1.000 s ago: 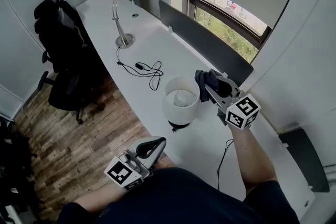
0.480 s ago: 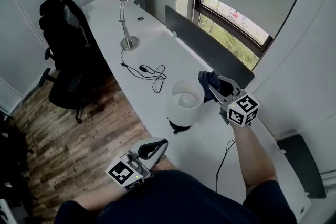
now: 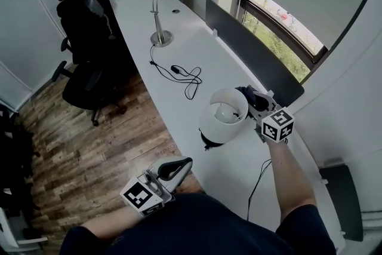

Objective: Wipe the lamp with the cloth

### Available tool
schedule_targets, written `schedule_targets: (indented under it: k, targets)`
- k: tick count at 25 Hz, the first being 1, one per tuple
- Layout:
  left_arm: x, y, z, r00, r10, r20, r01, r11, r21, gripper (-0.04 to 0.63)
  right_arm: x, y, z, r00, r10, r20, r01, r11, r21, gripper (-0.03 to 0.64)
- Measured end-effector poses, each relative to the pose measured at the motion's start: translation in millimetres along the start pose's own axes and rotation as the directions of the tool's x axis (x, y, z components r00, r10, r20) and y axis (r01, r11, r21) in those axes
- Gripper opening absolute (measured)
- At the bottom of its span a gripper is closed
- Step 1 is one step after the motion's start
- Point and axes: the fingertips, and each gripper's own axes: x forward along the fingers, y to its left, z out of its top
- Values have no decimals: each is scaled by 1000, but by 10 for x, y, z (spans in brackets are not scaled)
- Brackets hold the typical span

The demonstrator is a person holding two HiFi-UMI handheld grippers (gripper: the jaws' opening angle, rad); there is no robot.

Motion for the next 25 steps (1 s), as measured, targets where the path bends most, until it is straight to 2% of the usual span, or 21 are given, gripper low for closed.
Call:
schedule_targets:
  k: [4, 6, 10, 15, 19, 25]
  targets:
    - [26, 25, 2, 1000, 12, 13, -12, 1000, -11, 6, 103, -71, -262, 999, 7, -51, -6, 1000, 23, 117]
    - [14, 39, -52, 1000, 29, -9, -29, 999, -18, 6, 126, -92, -388, 997, 9, -74, -6, 999, 33, 117]
    - [21, 46, -1, 998, 23, 51, -23, 1000, -12, 6, 165, -137, -642, 992, 2, -125, 4, 999, 44, 117]
    - [16, 32, -65, 1000, 28, -1, -28, 999, -18, 6, 55, -164, -962, 984, -19, -175, 32, 997, 69, 117]
    - [35, 8, -94, 999, 29, -26, -29, 1000, -6, 6, -129, -155, -1091, 985, -44, -168, 61, 993, 99, 117]
    - [96, -141, -53, 1000, -9, -27, 9, 1000, -6, 6, -444, 4, -1095, 989, -70, -129, 86, 989, 120, 117]
